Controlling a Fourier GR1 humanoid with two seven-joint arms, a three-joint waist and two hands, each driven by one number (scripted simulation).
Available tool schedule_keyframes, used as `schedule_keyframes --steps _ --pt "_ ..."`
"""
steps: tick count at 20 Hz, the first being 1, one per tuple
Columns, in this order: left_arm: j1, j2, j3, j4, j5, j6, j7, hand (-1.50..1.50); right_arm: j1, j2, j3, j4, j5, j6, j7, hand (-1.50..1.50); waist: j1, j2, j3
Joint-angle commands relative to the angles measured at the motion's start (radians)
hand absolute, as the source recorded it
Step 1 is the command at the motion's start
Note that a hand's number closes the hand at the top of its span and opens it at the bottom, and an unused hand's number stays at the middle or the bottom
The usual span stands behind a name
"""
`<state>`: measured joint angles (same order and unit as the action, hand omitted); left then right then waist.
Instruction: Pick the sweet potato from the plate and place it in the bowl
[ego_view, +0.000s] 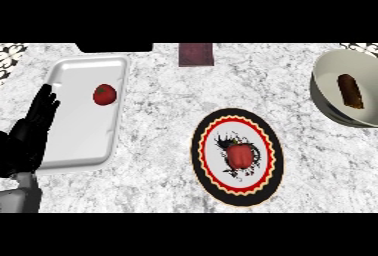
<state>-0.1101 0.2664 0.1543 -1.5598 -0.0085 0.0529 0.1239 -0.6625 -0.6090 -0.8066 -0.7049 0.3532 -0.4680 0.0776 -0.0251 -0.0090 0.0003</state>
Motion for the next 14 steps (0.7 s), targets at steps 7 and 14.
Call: schedule_keyframes --steps 7,14 --pt "0.008 0.022 0.033 0.019 0.0 -0.012 -0.014 0.0 0.46 0.125 -0.128 -0.512 -0.25 0.267 0.049 -1.5 -0.02 -0.003 -0.003" --pt "-0.054 -0.006 -0.012 0.04 -0.035 -0.004 0.002 0.0 0.655 0.258 -0.206 -0.843 -0.455 0.413 0.082 -1.5 0.004 0.006 -0.001"
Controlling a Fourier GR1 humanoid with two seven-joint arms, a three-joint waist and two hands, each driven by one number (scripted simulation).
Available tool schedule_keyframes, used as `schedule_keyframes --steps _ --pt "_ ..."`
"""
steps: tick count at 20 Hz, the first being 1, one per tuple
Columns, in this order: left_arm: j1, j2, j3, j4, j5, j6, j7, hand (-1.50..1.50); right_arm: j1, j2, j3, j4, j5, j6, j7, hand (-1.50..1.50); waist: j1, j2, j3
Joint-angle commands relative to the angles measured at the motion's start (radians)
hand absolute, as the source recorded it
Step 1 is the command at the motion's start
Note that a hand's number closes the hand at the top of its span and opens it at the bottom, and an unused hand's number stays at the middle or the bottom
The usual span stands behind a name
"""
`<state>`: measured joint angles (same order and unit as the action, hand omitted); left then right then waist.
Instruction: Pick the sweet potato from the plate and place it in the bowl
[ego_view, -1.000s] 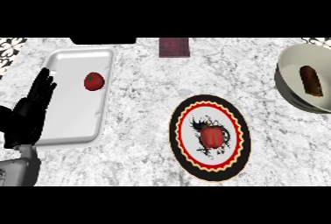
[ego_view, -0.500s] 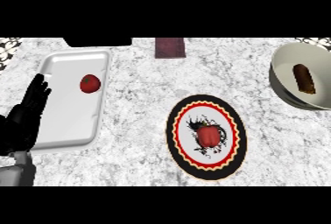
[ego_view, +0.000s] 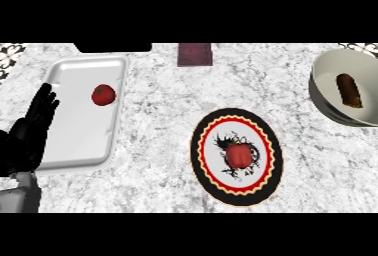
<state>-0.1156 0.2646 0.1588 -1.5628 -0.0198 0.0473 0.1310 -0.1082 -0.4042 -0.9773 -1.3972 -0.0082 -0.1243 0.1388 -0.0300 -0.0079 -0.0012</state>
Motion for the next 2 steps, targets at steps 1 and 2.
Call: schedule_keyframes --steps 1,2 --pt "0.001 0.011 0.015 -0.009 0.01 -0.018 0.004 0.0 0.144 0.066 -0.053 -0.193 -0.118 0.096 0.009 -1.5 0.014 0.004 0.001" --pt "-0.039 0.033 0.034 0.021 0.028 -0.04 -0.005 0.0 0.155 0.112 -0.042 -0.301 -0.11 0.056 0.067 -1.5 0.013 0.004 0.0"
